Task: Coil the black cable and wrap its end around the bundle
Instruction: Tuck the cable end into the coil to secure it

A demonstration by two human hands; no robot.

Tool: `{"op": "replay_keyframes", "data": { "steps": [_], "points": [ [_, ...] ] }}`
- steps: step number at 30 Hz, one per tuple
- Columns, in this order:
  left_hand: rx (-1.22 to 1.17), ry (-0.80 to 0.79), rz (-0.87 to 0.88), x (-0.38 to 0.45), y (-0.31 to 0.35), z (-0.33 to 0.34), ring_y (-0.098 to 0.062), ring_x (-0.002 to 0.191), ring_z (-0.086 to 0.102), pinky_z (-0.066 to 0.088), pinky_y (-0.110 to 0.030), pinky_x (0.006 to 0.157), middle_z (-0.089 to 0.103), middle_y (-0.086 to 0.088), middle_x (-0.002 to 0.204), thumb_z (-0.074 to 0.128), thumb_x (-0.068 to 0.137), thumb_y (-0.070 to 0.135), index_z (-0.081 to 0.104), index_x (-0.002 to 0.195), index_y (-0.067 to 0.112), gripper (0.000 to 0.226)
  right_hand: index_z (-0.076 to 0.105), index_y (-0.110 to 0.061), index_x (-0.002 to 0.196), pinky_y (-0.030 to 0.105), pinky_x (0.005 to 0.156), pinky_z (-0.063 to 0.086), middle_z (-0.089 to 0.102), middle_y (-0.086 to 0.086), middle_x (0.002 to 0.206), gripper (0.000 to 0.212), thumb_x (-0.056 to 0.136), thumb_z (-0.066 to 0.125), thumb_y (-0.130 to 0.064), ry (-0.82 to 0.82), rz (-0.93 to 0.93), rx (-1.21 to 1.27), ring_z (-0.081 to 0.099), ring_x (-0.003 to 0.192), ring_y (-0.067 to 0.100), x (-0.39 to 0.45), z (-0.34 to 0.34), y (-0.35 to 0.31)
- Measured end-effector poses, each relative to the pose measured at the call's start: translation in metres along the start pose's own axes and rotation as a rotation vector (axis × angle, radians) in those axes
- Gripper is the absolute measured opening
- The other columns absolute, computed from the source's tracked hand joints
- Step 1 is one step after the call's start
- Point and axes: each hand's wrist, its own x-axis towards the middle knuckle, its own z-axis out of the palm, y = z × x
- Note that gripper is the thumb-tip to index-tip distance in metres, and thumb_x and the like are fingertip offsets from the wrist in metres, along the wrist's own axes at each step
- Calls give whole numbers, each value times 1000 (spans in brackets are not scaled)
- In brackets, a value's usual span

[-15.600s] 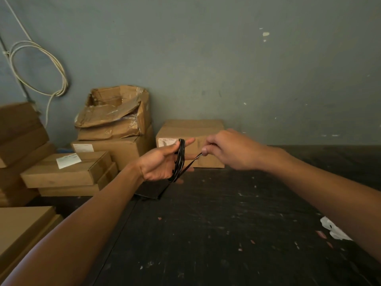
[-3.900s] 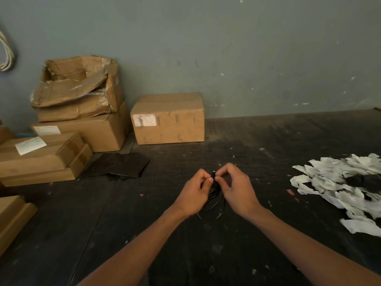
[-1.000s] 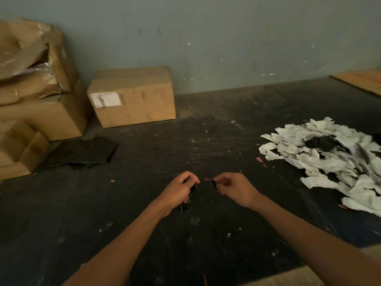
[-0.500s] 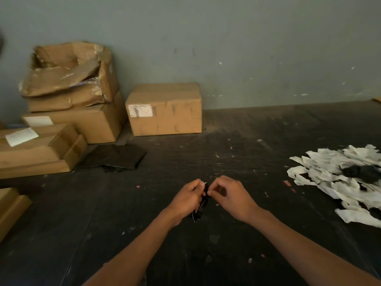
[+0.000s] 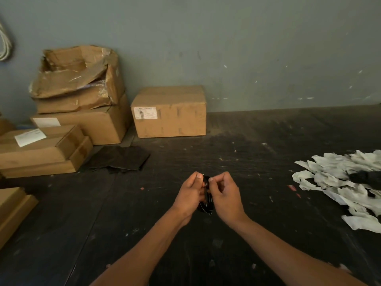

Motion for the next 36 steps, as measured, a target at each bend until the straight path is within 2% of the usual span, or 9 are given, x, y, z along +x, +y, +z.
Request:
{"op": "replay_keyframes", "data": {
  "steps": [4, 9, 13, 16, 19, 22, 28, 32, 36],
  "points": [
    [21, 6, -13, -3, -2, -1, 1, 53, 47, 44, -17, 56, 48, 7, 64, 34, 106, 24, 52, 86, 15, 28, 54, -12, 95, 28, 69, 54, 68, 8, 91, 3, 95, 55, -9, 144, 205, 215, 69, 82, 17, 8, -2, -4],
    [137, -14, 10, -2, -8, -15, -21, 69, 46, 40, -36, 67, 51, -8, 79, 36, 105, 31, 55, 90, 16, 28, 50, -18, 122, 32, 73, 52, 63, 11, 100, 39, 89, 59, 1, -171, 439, 394, 64, 86, 21, 15, -15, -7],
    [216, -78, 40, -1, -8, -25, -8, 61, 44, 39, -24, 58, 49, 7, 68, 36, 105, 28, 53, 84, 20, 29, 70, -9, 111, 28, 70, 49, 69, 8, 96, 22, 90, 62, -7, -385, 580, 430, 59, 81, 16, 14, -24, -10],
    [225, -134, 52, -1, -7, -26, -2, 58, 44, 39, -19, 55, 47, 8, 68, 35, 106, 26, 52, 90, 14, 26, 72, -8, 104, 27, 67, 47, 71, 7, 91, 18, 88, 65, -12, -415, 627, 430, 60, 77, 15, 14, -24, -7],
    [194, -105, 63, -1, -5, -27, -1, 59, 52, 45, -21, 62, 50, 4, 73, 38, 105, 20, 45, 116, 17, 14, 68, -6, 110, 28, 64, 47, 72, 10, 93, 23, 88, 67, -13, -391, 642, 461, 65, 76, 17, 16, -24, -4],
    [135, -48, 11, 2, -7, -27, 2, 59, 56, 48, -20, 65, 54, 4, 73, 43, 103, 16, 29, 131, 23, 32, 68, -7, 108, 26, 60, 48, 70, 9, 87, 20, 89, 66, -11, -306, 659, 401, 65, 71, 17, 14, -23, 2],
    [384, -89, 73, 7, -14, -26, -2, 68, 50, 49, -24, 71, 51, 0, 80, 36, 105, 21, 36, 110, 18, 5, 65, -6, 101, 26, 55, 47, 69, 11, 84, 16, 85, 69, -7, -184, 745, 255, 62, 63, 16, 6, -8, 9],
    [469, -58, 136, 2, -11, -17, 7, 66, 55, 48, -15, 64, 55, 5, 83, 37, 105, 19, 44, 109, 17, 8, 65, -7, 102, 27, 57, 45, 71, 11, 88, 17, 85, 69, -8, -95, 778, 344, 59, 66, 16, 6, 2, 8],
    [472, 56, 167, 4, -16, -12, -4, 96, 61, 52, -21, 82, 58, 4, 106, 47, 101, 21, 56, 109, 24, 12, 64, -4, 105, 28, 63, 49, 71, 14, 96, 21, 85, 69, -5, -12, 826, 536, 60, 74, 18, 4, 9, 8]
  ]
}}
